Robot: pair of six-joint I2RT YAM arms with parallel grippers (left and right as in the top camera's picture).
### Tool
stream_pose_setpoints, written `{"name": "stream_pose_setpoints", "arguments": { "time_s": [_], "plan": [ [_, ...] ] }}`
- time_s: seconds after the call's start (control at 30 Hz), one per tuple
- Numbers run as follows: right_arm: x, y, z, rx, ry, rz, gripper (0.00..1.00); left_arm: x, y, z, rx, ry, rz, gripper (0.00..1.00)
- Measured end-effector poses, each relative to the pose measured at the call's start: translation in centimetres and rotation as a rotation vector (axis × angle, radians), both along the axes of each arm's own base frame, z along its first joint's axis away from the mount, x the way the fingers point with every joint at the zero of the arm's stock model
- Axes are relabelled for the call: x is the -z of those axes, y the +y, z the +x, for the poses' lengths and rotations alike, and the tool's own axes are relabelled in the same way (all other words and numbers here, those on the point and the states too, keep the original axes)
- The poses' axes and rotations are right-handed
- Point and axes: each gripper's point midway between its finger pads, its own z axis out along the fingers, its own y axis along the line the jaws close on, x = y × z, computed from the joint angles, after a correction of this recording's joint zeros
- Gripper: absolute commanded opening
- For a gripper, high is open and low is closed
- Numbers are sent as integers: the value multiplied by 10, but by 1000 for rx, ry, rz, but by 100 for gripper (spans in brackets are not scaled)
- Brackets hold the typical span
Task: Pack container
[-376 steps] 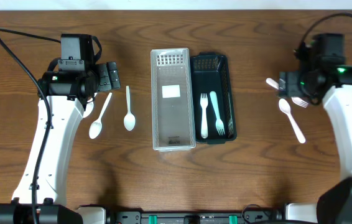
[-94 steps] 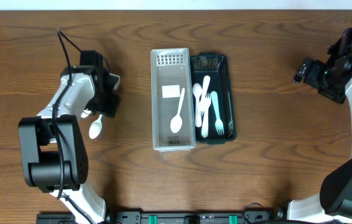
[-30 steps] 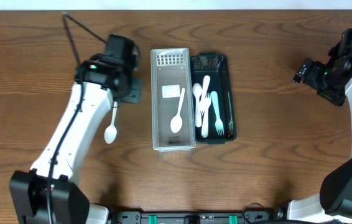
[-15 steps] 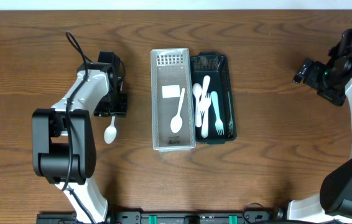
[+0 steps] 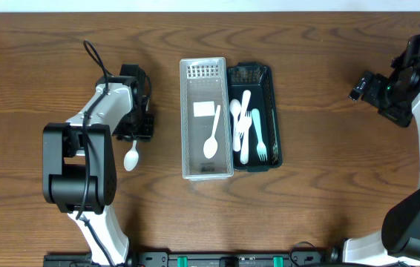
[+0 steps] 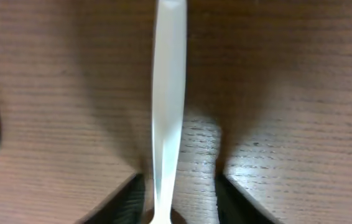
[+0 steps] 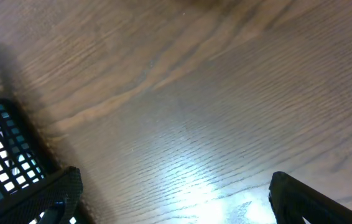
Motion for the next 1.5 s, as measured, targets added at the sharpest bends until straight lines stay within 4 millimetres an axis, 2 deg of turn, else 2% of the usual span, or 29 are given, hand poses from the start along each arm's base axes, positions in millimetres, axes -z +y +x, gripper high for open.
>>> {"name": "stream_pose_setpoints", "arguments": {
  "time_s": [0.03,0.1,0.37,0.47,0.53,0.6,0.67,0.77,0.83,0.93,1.0,1.13,1.17,1.23,1.3,1.4,1.5],
  "plan": [
    [0,0,0,0,0,0,99,0,0,-2,0,8,1,11],
    [0,0,0,0,0,0,99,0,1,-7,1,27,4,6],
    [0,0,0,0,0,0,99,-1,2,-25,3,100,9,6],
    [0,0,0,0,0,0,99,-8,3,-38,4,159,12,6],
    [0,0,0,0,1,0,99,-19,2,-36,6,166,13,6],
    [0,0,0,0,0,0,99,-35,0,-26,8,133,11,6],
    [0,0,0,0,0,0,99,-61,-7,-10,20,59,0,6],
    [0,0,0,0,0,0,99,-112,-29,17,54,-125,-45,6],
    [0,0,0,0,0,0,99,-152,-51,29,85,-262,-90,6],
    [0,0,0,0,0,0,99,-188,-85,30,116,-379,-167,6],
    [0,0,0,0,0,0,99,-198,-109,26,132,-404,-222,6],
    [0,0,0,0,-1,0,99,-192,-159,20,184,-399,-297,7],
    [0,0,0,0,-1,0,99,-189,-168,19,195,-398,-307,10],
    [0,0,0,0,-1,0,99,-177,-188,15,226,-384,-329,23],
    [0,0,0,0,-1,0,99,-163,-200,11,240,-361,-335,36],
    [0,0,0,0,-1,0,99,-139,-203,10,235,-310,-316,52],
    [0,0,0,0,-1,0,99,-126,-188,14,199,-283,-267,65]
  ]
}}
